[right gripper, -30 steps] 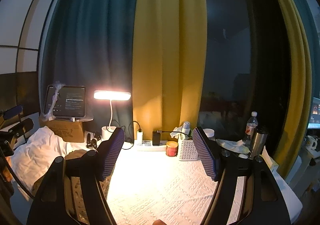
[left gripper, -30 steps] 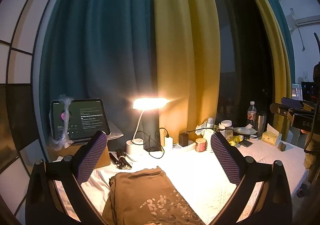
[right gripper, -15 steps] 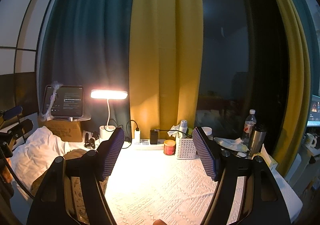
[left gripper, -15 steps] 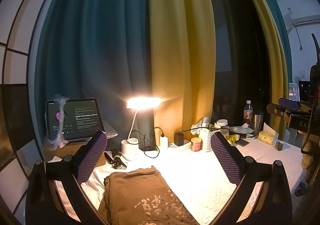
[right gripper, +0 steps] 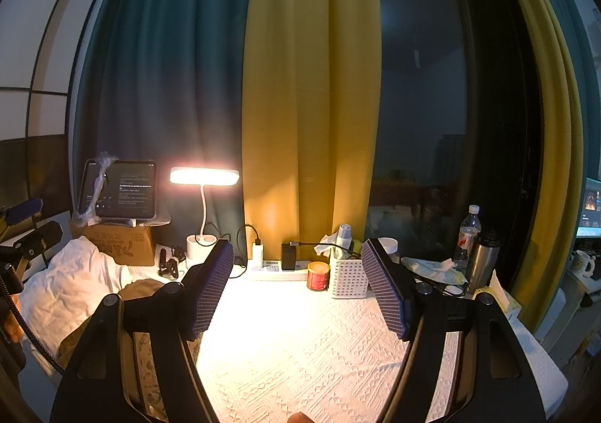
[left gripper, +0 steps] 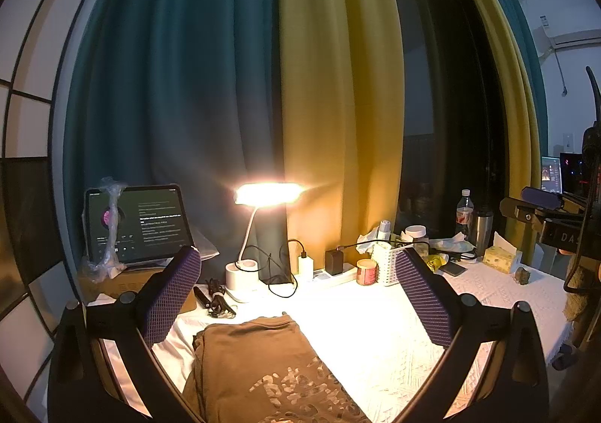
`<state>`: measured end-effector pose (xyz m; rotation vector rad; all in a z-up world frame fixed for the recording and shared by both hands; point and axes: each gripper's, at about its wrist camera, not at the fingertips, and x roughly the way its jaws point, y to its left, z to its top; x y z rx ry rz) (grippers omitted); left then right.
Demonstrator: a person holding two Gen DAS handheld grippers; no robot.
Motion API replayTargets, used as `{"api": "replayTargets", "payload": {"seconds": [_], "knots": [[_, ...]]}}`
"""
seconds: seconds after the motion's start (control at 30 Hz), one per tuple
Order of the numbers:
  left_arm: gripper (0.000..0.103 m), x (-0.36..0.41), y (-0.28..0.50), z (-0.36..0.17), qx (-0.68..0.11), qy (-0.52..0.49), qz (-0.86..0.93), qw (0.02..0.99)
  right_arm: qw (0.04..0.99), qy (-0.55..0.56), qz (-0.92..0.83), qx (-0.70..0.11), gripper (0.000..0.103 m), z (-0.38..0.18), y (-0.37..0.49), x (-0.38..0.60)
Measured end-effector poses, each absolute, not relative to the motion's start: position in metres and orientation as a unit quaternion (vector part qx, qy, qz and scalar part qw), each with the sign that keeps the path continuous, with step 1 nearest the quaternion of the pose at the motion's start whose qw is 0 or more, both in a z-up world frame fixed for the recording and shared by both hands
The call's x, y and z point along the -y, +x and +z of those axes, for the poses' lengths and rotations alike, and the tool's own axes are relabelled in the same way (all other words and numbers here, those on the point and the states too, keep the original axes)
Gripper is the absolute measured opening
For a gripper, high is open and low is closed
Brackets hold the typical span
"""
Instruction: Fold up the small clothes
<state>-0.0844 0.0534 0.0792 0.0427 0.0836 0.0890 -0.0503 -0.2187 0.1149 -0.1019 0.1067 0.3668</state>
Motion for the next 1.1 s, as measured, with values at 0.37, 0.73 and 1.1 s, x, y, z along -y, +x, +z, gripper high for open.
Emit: {"api": "replayTargets", "payload": {"seconds": [0.37, 0.73, 1.1], "knots": [[0.102, -0.0514, -0.0838, 0.0781, -0.041, 0.020, 0.045, 0.998, 0.981, -0.052, 0.182, -0.053, 0.074, 0.1123, -0.0513, 0.2203], [0.102, -0.0504, -0.0843, 0.0785, -0.042, 0.021, 0.044, 0.998, 0.981, -0.052, 0.180, -0.054, 0.074, 0.1099, -0.0517, 0.2217], [0.102, -0.0480, -0.0830, 0.0766, -0.045, 0.028, 0.044, 0.998, 0.981, -0.054, 0.179, -0.059, 0.074, 0.1058, -0.0516, 0.2206]]}}
